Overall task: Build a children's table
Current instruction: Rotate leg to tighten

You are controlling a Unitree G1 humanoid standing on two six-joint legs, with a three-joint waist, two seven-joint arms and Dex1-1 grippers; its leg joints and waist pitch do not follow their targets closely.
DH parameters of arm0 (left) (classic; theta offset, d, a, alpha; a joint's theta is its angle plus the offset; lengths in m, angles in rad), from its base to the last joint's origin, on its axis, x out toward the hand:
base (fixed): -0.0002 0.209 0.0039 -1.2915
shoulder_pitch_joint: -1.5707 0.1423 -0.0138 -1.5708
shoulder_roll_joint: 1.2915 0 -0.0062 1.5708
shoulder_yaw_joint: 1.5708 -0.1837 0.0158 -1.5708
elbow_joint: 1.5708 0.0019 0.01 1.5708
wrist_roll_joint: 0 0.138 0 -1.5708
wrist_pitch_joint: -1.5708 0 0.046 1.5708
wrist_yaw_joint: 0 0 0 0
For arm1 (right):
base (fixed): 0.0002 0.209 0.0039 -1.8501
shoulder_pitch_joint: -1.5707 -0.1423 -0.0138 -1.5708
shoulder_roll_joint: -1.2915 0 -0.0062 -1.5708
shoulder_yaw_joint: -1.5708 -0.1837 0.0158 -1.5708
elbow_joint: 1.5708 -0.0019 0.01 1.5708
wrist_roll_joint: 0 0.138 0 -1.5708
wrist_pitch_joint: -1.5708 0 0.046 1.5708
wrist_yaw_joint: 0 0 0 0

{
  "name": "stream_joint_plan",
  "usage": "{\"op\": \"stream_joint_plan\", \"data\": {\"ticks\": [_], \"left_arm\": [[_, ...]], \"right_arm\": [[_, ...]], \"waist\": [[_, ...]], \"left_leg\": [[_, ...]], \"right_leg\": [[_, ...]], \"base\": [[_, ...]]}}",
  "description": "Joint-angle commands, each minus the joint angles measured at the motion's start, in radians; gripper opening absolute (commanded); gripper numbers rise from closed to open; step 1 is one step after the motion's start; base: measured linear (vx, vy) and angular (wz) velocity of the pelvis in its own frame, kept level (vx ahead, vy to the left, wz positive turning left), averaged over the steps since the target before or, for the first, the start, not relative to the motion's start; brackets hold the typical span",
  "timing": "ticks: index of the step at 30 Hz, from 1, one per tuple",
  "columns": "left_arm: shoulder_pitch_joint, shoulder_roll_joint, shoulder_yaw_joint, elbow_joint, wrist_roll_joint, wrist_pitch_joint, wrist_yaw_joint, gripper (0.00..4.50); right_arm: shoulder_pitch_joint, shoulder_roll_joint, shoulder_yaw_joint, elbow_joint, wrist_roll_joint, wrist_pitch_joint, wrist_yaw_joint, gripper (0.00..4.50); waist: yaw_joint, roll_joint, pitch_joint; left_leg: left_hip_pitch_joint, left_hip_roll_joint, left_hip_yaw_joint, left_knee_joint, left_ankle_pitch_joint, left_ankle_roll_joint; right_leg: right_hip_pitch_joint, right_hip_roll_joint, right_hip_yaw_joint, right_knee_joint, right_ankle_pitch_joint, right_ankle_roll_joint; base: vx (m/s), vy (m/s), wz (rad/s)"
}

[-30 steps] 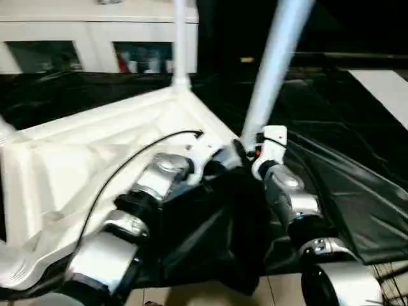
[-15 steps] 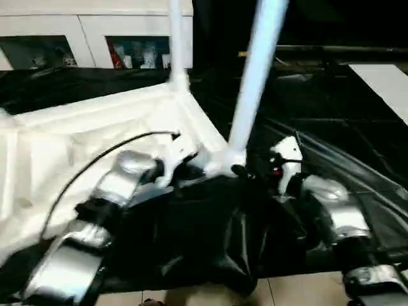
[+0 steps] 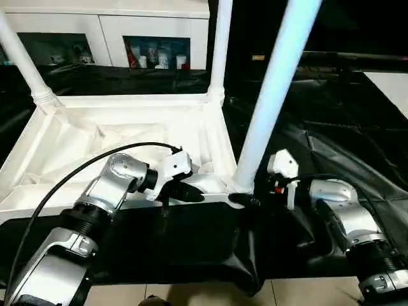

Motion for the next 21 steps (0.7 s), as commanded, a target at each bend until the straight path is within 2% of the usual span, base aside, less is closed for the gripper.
{"op": "stream_joint_plan", "data": {"ticks": [1,5,13,16,21], "left_arm": [[0.005,0.007,-0.027,0.004,0.019,0.003,-0.023,0.0],[-0.001,0.007,-0.026,0.01,0.019,0.002,-0.021,0.0],[-0.002,0.012,-0.029,0.016,0.02,0.0,-0.025,0.0],[-0.004,0.013,-0.031,0.018,0.022,-0.002,-0.027,0.0],[-0.012,0.013,-0.033,0.032,0.024,-0.005,-0.029,0.0]], "right_arm": [[-0.012,-0.002,0.005,0.014,-0.009,-0.008,0.0,4.11],[-0.023,0.005,0.007,0.027,-0.005,-0.008,-0.006,4.11],[-0.029,0.017,0.004,0.047,-0.01,-0.019,0.007,3.38],[-0.03,0.021,0.005,0.051,-0.009,-0.024,0.007,3.06],[-0.027,0.027,0.007,0.053,-0.01,-0.03,0.007,2.81]], "waist": [[0.0,-0.011,-0.069],[0.001,-0.012,-0.071],[0.002,-0.009,-0.071],[0.002,-0.008,-0.072],[0.002,-0.007,-0.071]], "left_leg": [[0.021,0.042,-0.015,-0.057,-0.078,0.09],[0.02,0.042,-0.015,-0.054,-0.073,0.094],[0.02,0.042,-0.016,-0.054,-0.087,0.086],[0.021,0.041,-0.016,-0.052,-0.08,0.088],[0.021,0.041,-0.016,-0.052,-0.09,0.086]], "right_leg": [[0.05,-0.06,0.038,-0.052,0.047,-0.278],[0.051,-0.06,0.037,-0.05,0.049,-0.282],[0.05,-0.059,0.036,-0.05,0.031,-0.282],[0.05,-0.058,0.036,-0.047,0.051,-0.287],[0.049,-0.058,0.036,-0.049,0.04,-0.286]], "base": [[0.0,0.0,0.0],[0.0,0.0,0.0],[0.0,0.0,0.0],[0.0,0.0,0.0],[0.0,0.0,0.0]]}}
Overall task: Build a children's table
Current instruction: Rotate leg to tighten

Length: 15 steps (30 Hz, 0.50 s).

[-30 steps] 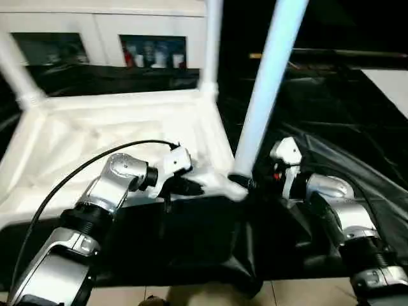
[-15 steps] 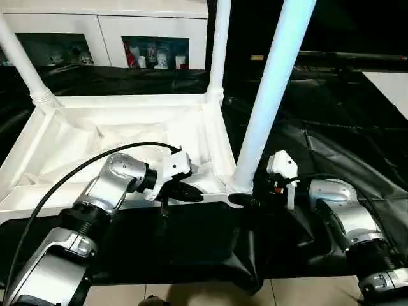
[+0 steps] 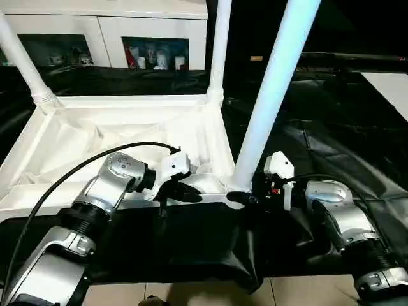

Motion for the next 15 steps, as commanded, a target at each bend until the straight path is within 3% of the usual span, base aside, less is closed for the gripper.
{"op": "stream_joint_plan", "data": {"ticks": [1,8,9,10,11,12,13,15], "left_arm": [[-0.005,0.005,-0.026,0.017,0.024,0.0,-0.021,0.0],[-0.015,-0.027,-0.022,0.059,0.049,0.014,0.072,0.0],[-0.019,-0.046,-0.012,0.069,0.049,0.036,0.113,0.0],[-0.025,-0.062,-0.005,0.081,0.052,0.045,0.152,0.0],[-0.029,-0.073,0.0,0.09,0.055,0.05,0.179,0.0],[-0.035,-0.091,0.0,0.1,0.066,0.071,0.222,0.0],[-0.041,-0.107,0.001,0.109,0.075,0.091,0.26,0.0],[-0.065,-0.157,0.023,0.145,0.082,0.136,0.376,0.0]], "right_arm": [[-0.014,0.002,0.006,0.008,-0.007,-0.012,0.006,2.77],[-0.009,0.056,-0.051,0.045,0.022,0.035,-0.099,2.72],[-0.011,0.079,-0.068,0.065,0.021,0.057,-0.162,2.72],[-0.013,0.1,-0.077,0.08,0.01,0.067,-0.223,2.72],[-0.015,0.114,-0.083,0.091,0.002,0.073,-0.265,2.72],[-0.022,0.144,-0.098,0.113,-0.005,0.099,-0.348,2.72],[-0.028,0.171,-0.111,0.13,-0.008,0.121,-0.414,2.72],[-0.04,0.231,-0.132,0.156,-0.01,0.132,-0.53,2.72]], "waist": [[0.002,-0.007,-0.071],[-0.001,-0.003,-0.063],[-0.004,-0.004,-0.061],[-0.004,0.002,-0.058],[-0.007,0.0,-0.057],[-0.008,0.007,-0.054],[-0.011,0.003,-0.052],[-0.019,0.014,-0.048]], "left_leg": [[0.021,0.041,-0.015,-0.059,-0.092,0.085],[0.022,0.04,-0.016,-0.063,-0.124,0.073],[0.024,0.041,-0.017,-0.066,-0.147,0.057],[0.025,0.04,-0.018,-0.068,-0.161,0.048],[0.027,0.04,-0.019,-0.071,-0.185,0.029],[0.028,0.04,-0.021,-0.074,-0.203,0.019],[0.027,0.039,-0.023,-0.079,-0.231,-0.002],[0.034,0.04,-0.027,-0.086,-0.293,-0.037]], "right_leg": [[0.05,-0.059,0.036,-0.056,0.037,-0.286],[0.046,-0.059,0.037,-0.063,-0.01,-0.281],[0.044,-0.061,0.038,-0.068,-0.051,-0.277],[0.042,-0.061,0.038,-0.071,-0.076,-0.273],[0.041,-0.062,0.039,-0.076,-0.117,-0.264],[0.039,-0.062,0.038,-0.079,-0.144,-0.258],[0.041,-0.061,0.037,-0.083,-0.194,-0.24],[0.033,-0.062,0.039,-0.093,-0.27,-0.214]], "base": [[0.0,0.0,0.0],[0.0,0.0,0.0],[0.0,0.0,0.0],[0.0,0.0,0.0],[0.0,0.0,0.0],[0.0,0.0,0.0],[0.0,0.0,0.0],[0.0,0.0,0.0]]}}
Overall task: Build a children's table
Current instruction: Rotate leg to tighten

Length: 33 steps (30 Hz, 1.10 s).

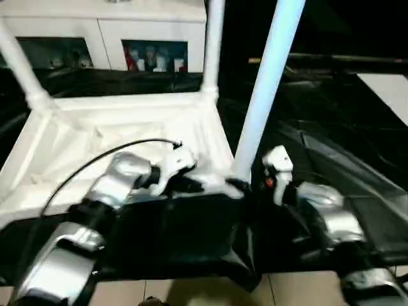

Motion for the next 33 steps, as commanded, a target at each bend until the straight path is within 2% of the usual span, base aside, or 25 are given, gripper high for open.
{"op": "stream_joint_plan", "data": {"ticks": [1,2,3,5,6,8,9,10,13,14,16,18,19,21,23,24,25,26,27,28,29,30,32,33], "left_arm": [[-0.002,-0.039,0.001,0.053,0.021,0.055,0.11,0.0],[-0.02,-0.079,0.017,0.08,0.021,0.087,0.186,0.0],[-0.027,-0.096,0.023,0.091,0.022,0.101,0.218,0.0],[-0.046,-0.149,0.036,0.117,0.023,0.123,0.3,0.0],[-0.058,-0.178,0.04,0.135,0.026,0.127,0.343,0.0],[-0.069,-0.191,0.039,0.155,0.035,0.119,0.375,0.0],[-0.079,-0.2,0.036,0.174,0.047,0.11,0.397,0.0],[-0.081,-0.203,0.035,0.18,0.05,0.108,0.402,0.0],[-0.084,-0.201,0.027,0.187,0.063,0.105,0.405,0.0],[-0.084,-0.196,0.019,0.191,0.074,0.1,0.405,0.0],[-0.079,-0.185,0.015,0.184,0.077,0.1,0.392,0.0],[-0.075,-0.175,0.018,0.176,0.074,0.098,0.381,0.0],[-0.071,-0.164,0.016,0.17,0.069,0.083,0.362,0.0],[-0.058,-0.132,0.015,0.154,0.063,0.076,0.321,0.0],[-0.056,-0.128,0.015,0.152,0.063,0.076,0.317,0.0],[-0.046,-0.102,0.015,0.141,0.062,0.068,0.291,0.0],[-0.036,-0.083,0.016,0.13,0.059,0.06,0.264,0.0],[-0.026,-0.062,0.017,0.119,0.054,0.046,0.232,0.0],[-0.017,-0.044,0.014,0.109,0.05,0.016,0.194,0.0],[-0.003,-0.02,0.01,0.093,0.04,-0.005,0.142,0.0],[0.003,-0.008,0.008,0.086,0.037,-0.008,0.123,0.0],[0.016,0.011,0.002,0.074,0.029,-0.045,0.075,0.0],[0.041,0.043,-0.005,0.041,0.003,-0.05,-0.017,0.0],[0.059,0.063,-0.009,0.022,-0.018,-0.086,-0.084,0.0]], "right_arm": [[0.001,0.04,-0.008,0.054,-0.005,0.048,-0.104,2.72],[-0.015,0.079,-0.014,0.082,-0.024,0.031,-0.194,2.72],[-0.027,0.1,-0.015,0.102,-0.039,0.017,-0.251,2.72],[-0.063,0.148,-0.028,0.161,-0.067,-0.013,-0.394,2.72],[-0.089,0.174,-0.04,0.198,-0.085,-0.023,-0.486,2.72],[-0.112,0.193,-0.051,0.228,-0.08,-0.017,-0.528,2.72],[-0.132,0.206,-0.056,0.253,-0.09,-0.012,-0.582,2.72],[-0.139,0.21,-0.057,0.261,-0.096,-0.011,-0.602,2.72],[-0.159,0.219,-0.054,0.282,-0.089,-0.023,-0.556,2.72],[-0.16,0.227,-0.066,0.277,-0.074,-0.041,-0.513,3.28],[-0.153,0.226,-0.075,0.254,-0.054,-0.063,-0.458,3.42],[-0.151,0.215,-0.065,0.243,-0.065,-0.088,-0.435,3.5],[-0.147,0.206,-0.061,0.229,-0.057,-0.094,-0.405,3.78],[-0.121,0.167,-0.032,0.172,-0.059,-0.098,-0.334,3.85],[-0.116,0.16,-0.026,0.163,-0.061,-0.098,-0.323,3.95],[-0.089,0.123,0.001,0.111,-0.065,-0.093,-0.263,3.95],[-0.065,0.094,0.015,0.066,-0.056,-0.082,-0.196,3.95],[-0.039,0.059,0.027,0.017,-0.041,-0.064,-0.124,3.95],[-0.019,0.031,0.033,-0.017,-0.029,-0.053,-0.073,3.95],[0.003,-0.005,0.035,-0.056,-0.018,-0.043,-0.009,3.95],[0.01,-0.021,0.033,-0.068,-0.013,-0.039,0.019,3.95],[0.018,-0.044,0.033,-0.083,-0.003,-0.032,0.06,3.95],[0.024,-0.088,0.026,-0.104,0.019,-0.019,0.137,3.95],[0.022,-0.112,0.017,-0.109,0.036,-0.009,0.184,3.95]], "waist": [[-0.006,0.009,-0.046],[-0.009,0.017,-0.045],[-0.015,0.014,-0.044],[-0.02,0.014,-0.041],[-0.022,0.019,-0.041],[-0.024,0.018,-0.042],[-0.023,0.02,-0.046],[-0.024,0.02,-0.045],[-0.022,0.017,-0.046],[-0.022,0.014,-0.047],[-0.02,0.013,-0.048],[-0.019,0.013,-0.048],[-0.021,0.011,-0.048],[-0.024,0.009,-0.049],[-0.027,0.009,-0.05],[-0.027,0.009,-0.051],[-0.025,0.003,-0.05],[-0.026,0.005,-0.052],[-0.024,0.003,-0.054],[-0.027,-0.002,-0.054],[-0.026,0.0,-0.057],[-0.026,0.001,-0.06],[-0.022,0.006,-0.062],[-0.022,0.006,-0.061]], "left_leg": [[0.028,0.038,-0.024,-0.088,-0.309,-0.034],[0.028,0.038,-0.028,-0.09,-0.326,-0.045],[0.031,0.037,-0.029,-0.091,-0.354,-0.051],[0.034,0.036,-0.031,-0.093,-0.381,-0.057],[0.038,0.036,-0.034,-0.096,-0.398,-0.063],[0.039,0.035,-0.034,-0.096,-0.402,-0.057],[0.034,0.034,-0.032,-0.099,-0.363,-0.042],[0.033,0.034,-0.032,-0.1,-0.359,-0.04],[0.03,0.033,-0.03,-0.099,-0.349,-0.019],[0.029,0.033,-0.029,-0.099,-0.342,-0.014],[0.026,0.034,-0.028,-0.098,-0.318,0.003],[0.023,0.035,-0.028,-0.098,-0.303,0.012],[0.018,0.035,-0.03,-0.1,-0.296,0.016],[0.018,0.036,-0.03,-0.099,-0.281,0.022],[0.016,0.036,-0.028,-0.098,-0.26,0.029],[0.015,0.036,-0.028,-0.097,-0.25,0.032],[0.009,0.035,-0.026,-0.093,-0.218,0.054],[0.009,0.036,-0.027,-0.092,-0.207,0.06],[0.007,0.036,-0.027,-0.089,-0.182,0.08],[0.006,0.035,-0.025,-0.086,-0.168,0.089],[0.006,0.035,-0.026,-0.085,-0.152,0.098],[0.006,0.037,-0.022,-0.079,-0.104,0.118],[0.008,0.037,-0.019,-0.074,-0.078,0.132],[0.009,0.038,-0.018,-0.074,-0.078,0.135]], "right_leg": [[0.026,-0.058,0.039,-0.098,-0.286,-0.203],[0.026,-0.061,0.039,-0.099,-0.3,-0.199],[0.023,-0.061,0.038,-0.104,-0.332,-0.192],[0.02,-0.061,0.037,-0.109,-0.359,-0.184],[0.019,-0.061,0.037,-0.113,-0.372,-0.181],[0.021,-0.059,0.036,-0.113,-0.36,-0.178],[0.025,-0.058,0.037,-0.112,-0.294,-0.178],[0.026,-0.055,0.037,-0.111,-0.276,-0.179],[0.031,-0.059,0.037,-0.11,-0.257,-0.178],[0.032,-0.059,0.037,-0.111,-0.255,-0.177],[0.034,-0.062,0.038,-0.11,-0.24,-0.179],[0.035,-0.063,0.037,-0.109,-0.232,-0.185],[0.039,-0.063,0.035,-0.108,-0.236,-0.184],[0.04,-0.063,0.035,-0.107,-0.222,-0.191],[0.041,-0.063,0.035,-0.105,-0.195,-0.199],[0.043,-0.063,0.035,-0.104,-0.185,-0.201],[0.049,-0.062,0.035,-0.1,-0.142,-0.204],[0.049,-0.063,0.035,-0.098,-0.124,-0.207],[0.055,-0.061,0.035,-0.095,-0.084,-0.21],[0.053,-0.061,0.035,-0.093,-0.061,-0.217],[0.056,-0.061,0.035,-0.089,-0.034,-0.225],[0.052,-0.059,0.035,-0.079,0.047,-0.256],[0.049,-0.057,0.034,-0.072,0.101,-0.281],[0.048,-0.055,0.034,-0.072,0.109,-0.286]], "base": [[0.0,0.0,0.0],[0.0,0.0,0.0],[0.0,0.0,0.0],[0.0,0.0,0.0],[0.0,0.0,0.0],[0.0,0.0,0.0],[0.0,0.0,0.0],[0.0,0.0,0.0],[0.0,0.0,0.0],[0.0,0.0,0.0],[0.0,0.0,0.0],[0.0,0.0,0.0],[0.0,0.0,0.0],[0.0,0.0,0.0],[0.0,0.0,0.0],[0.0,0.0,0.0],[0.0,0.0,0.0],[0.0,0.0,0.0],[0.0,0.0,0.0],[0.0,0.0,0.0],[0.0,0.0,0.0],[0.0,0.0,0.0],[0.0,0.0,0.0],[0.0,0.0,0.0]]}}
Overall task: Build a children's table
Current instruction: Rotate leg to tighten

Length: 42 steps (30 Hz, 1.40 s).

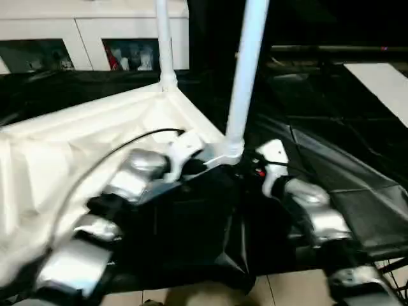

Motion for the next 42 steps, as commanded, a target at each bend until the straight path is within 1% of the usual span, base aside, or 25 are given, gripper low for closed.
{"op": "stream_joint_plan", "data": {"ticks": [1,2,3,6,8,9,11,14,15,16,17,18,19,20,21,25,27,29,31,32,34,36,37,39,42], "left_arm": [[0.058,0.024,-0.05,0.004,-0.007,-0.025,-0.141,0.0],[0.064,0.034,-0.055,-0.004,-0.009,-0.03,-0.164,0.0],[0.077,0.054,-0.068,-0.019,-0.014,-0.048,-0.213,0.0],[0.089,0.068,-0.07,-0.045,-0.032,-0.046,-0.265,0.0],[0.093,0.07,-0.069,-0.056,-0.04,-0.043,-0.279,0.0],[0.091,0.073,-0.071,-0.057,-0.035,-0.051,-0.275,0.0],[0.089,0.075,-0.072,-0.056,-0.033,-0.054,-0.275,0.0],[0.084,0.074,-0.072,-0.069,-0.036,-0.05,-0.287,0.0],[0.085,0.074,-0.072,-0.071,-0.036,-0.051,-0.29,0.0],[0.085,0.073,-0.072,-0.072,-0.035,-0.053,-0.291,0.0],[0.085,0.072,-0.071,-0.074,-0.036,-0.052,-0.293,0.0],[0.085,0.071,-0.07,-0.077,-0.036,-0.052,-0.296,0.0],[0.085,0.071,-0.069,-0.077,-0.036,-0.052,-0.296,0.0],[0.085,0.071,-0.069,-0.077,-0.036,-0.052,-0.296,0.0],[0.086,0.072,-0.068,-0.08,-0.037,-0.051,-0.298,0.0],[0.089,0.079,-0.072,-0.084,-0.036,-0.05,-0.298,0.0],[0.091,0.083,-0.071,-0.087,-0.038,-0.047,-0.298,0.0],[0.095,0.086,-0.07,-0.089,-0.037,-0.048,-0.3,0.0],[0.096,0.086,-0.07,-0.091,-0.036,-0.047,-0.301,0.0],[0.096,0.086,-0.07,-0.093,-0.036,-0.046,-0.301,0.0],[0.097,0.086,-0.07,-0.095,-0.036,-0.044,-0.302,0.0],[0.098,0.087,-0.072,-0.095,-0.036,-0.041,-0.305,0.0],[0.098,0.089,-0.073,-0.096,-0.036,-0.041,-0.307,0.0],[0.096,0.088,-0.074,-0.089,-0.035,-0.041,-0.308,0.0],[0.086,0.08,-0.075,-0.067,-0.017,-0.035,-0.272,0.0]], "right_arm": [[0.0,-0.029,-0.015,-0.028,0.031,0.011,0.079,3.95],[-0.002,-0.04,-0.012,-0.03,0.034,0.013,0.099,3.95],[-0.005,-0.065,0.003,-0.037,0.034,0.007,0.144,3.95],[-0.001,-0.105,0.042,-0.066,0.024,0.004,0.213,3.95],[0.004,-0.118,0.058,-0.081,0.019,0.003,0.235,3.95],[0.01,-0.13,0.079,-0.096,0.012,0.006,0.274,3.95],[0.015,-0.138,0.096,-0.105,0.006,0.005,0.303,3.95],[0.01,-0.132,0.119,-0.093,-0.014,-0.009,0.322,3.95],[0.007,-0.128,0.118,-0.086,-0.017,-0.012,0.321,3.95],[0.002,-0.125,0.117,-0.076,-0.021,-0.016,0.318,3.95],[-0.003,-0.121,0.118,-0.065,-0.025,-0.021,0.317,3.95],[-0.011,-0.119,0.121,-0.051,-0.028,-0.023,0.318,3.95],[-0.014,-0.118,0.122,-0.048,-0.028,-0.022,0.318,3.95],[-0.014,-0.118,0.122,-0.048,-0.028,-0.022,0.318,3.79],[-0.016,-0.117,0.123,-0.048,-0.024,-0.018,0.318,3.79],[-0.022,-0.115,0.124,-0.041,-0.016,-0.009,0.326,3.42],[-0.022,-0.113,0.124,-0.038,-0.016,-0.009,0.329,3.33],[-0.023,-0.108,0.123,-0.023,-0.021,-0.018,0.329,3.11],[-0.023,-0.106,0.122,-0.016,-0.023,-0.022,0.329,2.96],[-0.024,-0.103,0.12,-0.01,-0.023,-0.025,0.328,2.96],[-0.025,-0.099,0.119,-0.005,-0.024,-0.028,0.328,2.86],[-0.026,-0.097,0.119,-0.002,-0.024,-0.029,0.329,2.74],[-0.026,-0.095,0.12,-0.002,-0.023,-0.029,0.329,2.73],[-0.027,-0.091,0.12,0.002,-0.024,-0.031,0.326,2.68],[-0.024,-0.076,0.11,0.023,-0.035,-0.039,0.279,2.67]], "waist": [[0.011,-0.001,-0.059],[0.011,-0.001,-0.059],[0.016,0.007,-0.059],[0.024,0.008,-0.058],[0.027,0.007,-0.057],[0.028,0.007,-0.056],[0.031,0.007,-0.057],[0.036,0.005,-0.06],[0.038,-0.003,-0.06],[0.042,0.001,-0.061],[0.042,0.001,-0.061],[0.044,-0.003,-0.062],[0.045,-0.002,-0.062],[0.045,0.0,-0.062],[0.045,0.0,-0.062],[0.047,-0.001,-0.062],[0.047,0.0,-0.062],[0.048,0.003,-0.062],[0.047,0.001,-0.062],[0.048,0.004,-0.062],[0.047,0.003,-0.062],[0.047,0.005,-0.063],[0.047,0.009,-0.062],[0.047,0.006,-0.063],[0.046,0.008,-0.063]], "left_leg": [[0.015,0.04,-0.016,-0.054,-0.098,0.128],[0.015,0.04,-0.016,-0.054,-0.098,0.128],[0.021,0.044,-0.016,-0.056,-0.121,0.107],[0.023,0.045,-0.013,-0.057,-0.142,0.087],[0.024,0.047,-0.014,-0.059,-0.154,0.074],[0.024,0.046,-0.013,-0.059,-0.161,0.069],[0.024,0.046,-0.014,-0.059,-0.158,0.067],[0.023,0.044,-0.014,-0.055,-0.127,0.071],[0.023,0.043,-0.013,-0.055,-0.123,0.074],[0.022,0.044,-0.014,-0.054,-0.111,0.078],[0.022,0.043,-0.013,-0.053,-0.108,0.079],[0.021,0.043,-0.013,-0.052,-0.099,0.083],[0.022,0.043,-0.013,-0.052,-0.096,0.085],[0.022,0.043,-0.013,-0.052,-0.094,0.087],[0.021,0.043,-0.013,-0.052,-0.095,0.087],[0.021,0.043,-0.013,-0.051,-0.097,0.088],[0.021,0.042,-0.014,-0.051,-0.096,0.087],[0.021,0.042,-0.014,-0.051,-0.1,0.084],[0.021,0.042,-0.014,-0.051,-0.106,0.082],[0.02,0.042,-0.014,-0.051,-0.105,0.081],[0.02,0.042,-0.014,-0.051,-0.105,0.08],[0.021,0.042,-0.015,-0.051,-0.113,0.075],[0.021,0.042,-0.015,-0.051,-0.115,0.073],[0.021,0.041,-0.015,-0.05,-0.112,0.073],[0.021,0.042,-0.015,-0.05,-0.123,0.067]], "right_leg": [[0.053,-0.06,0.038,-0.054,0.092,-0.303],[0.053,-0.06,0.038,-0.054,0.092,-0.303],[0.05,-0.057,0.036,-0.056,0.065,-0.308],[0.05,-0.055,0.035,-0.053,0.055,-0.308],[0.05,-0.059,0.037,-0.055,0.028,-0.298],[0.049,-0.06,0.038,-0.057,0.013,-0.296],[0.049,-0.06,0.038,-0.056,0.011,-0.294],[0.05,-0.06,0.039,-0.052,0.047,-0.294],[0.051,-0.059,0.038,-0.052,0.05,-0.294],[0.051,-0.061,0.038,-0.049,0.059,-0.294],[0.05,-0.061,0.038,-0.049,0.061,-0.294],[0.052,-0.06,0.038,-0.047,0.071,-0.296],[0.051,-0.06,0.038,-0.046,0.074,-0.297],[0.051,-0.059,0.037,-0.046,0.072,-0.297],[0.051,-0.059,0.037,-0.047,0.072,-0.297],[0.052,-0.06,0.037,-0.046,0.063,-0.294],[0.052,-0.06,0.037,-0.046,0.062,-0.293],[0.051,-0.06,0.036,-0.046,0.058,-0.294],[0.051,-0.06,0.036,-0.046,0.057,-0.295],[0.051,-0.059,0.036,-0.046,0.061,-0.296],[0.052,-0.059,0.036,-0.046,0.064,-0.296],[0.052,-0.059,0.036,-0.046,0.059,-0.299],[0.052,-0.059,0.036,-0.046,0.058,-0.299],[0.053,-0.058,0.036,-0.045,0.068,-0.3],[0.052,-0.059,0.036,-0.046,0.054,-0.3]], "base": [[0.0,0.0,0.0],[0.0,0.0,0.0],[0.0,0.0,0.0],[0.0,0.0,0.0],[0.0,0.0,0.0],[0.0,0.0,0.0],[0.0,0.0,0.0],[0.0,0.0,0.0],[0.0,0.0,0.0],[0.0,0.0,0.0],[0.0,0.0,0.0],[0.0,0.0,0.0],[0.0,0.0,0.0],[0.0,0.0,0.0],[0.0,0.0,0.0],[0.0,0.0,0.0],[0.0,0.0,0.0],[0.0,0.0,0.0],[0.0,0.0,0.0],[0.0,0.0,0.0],[0.0,0.0,0.0],[0.0,0.0,0.0],[0.0,0.0,0.0],[0.0,0.0,0.0],[0.0,0.0,0.0]]}}
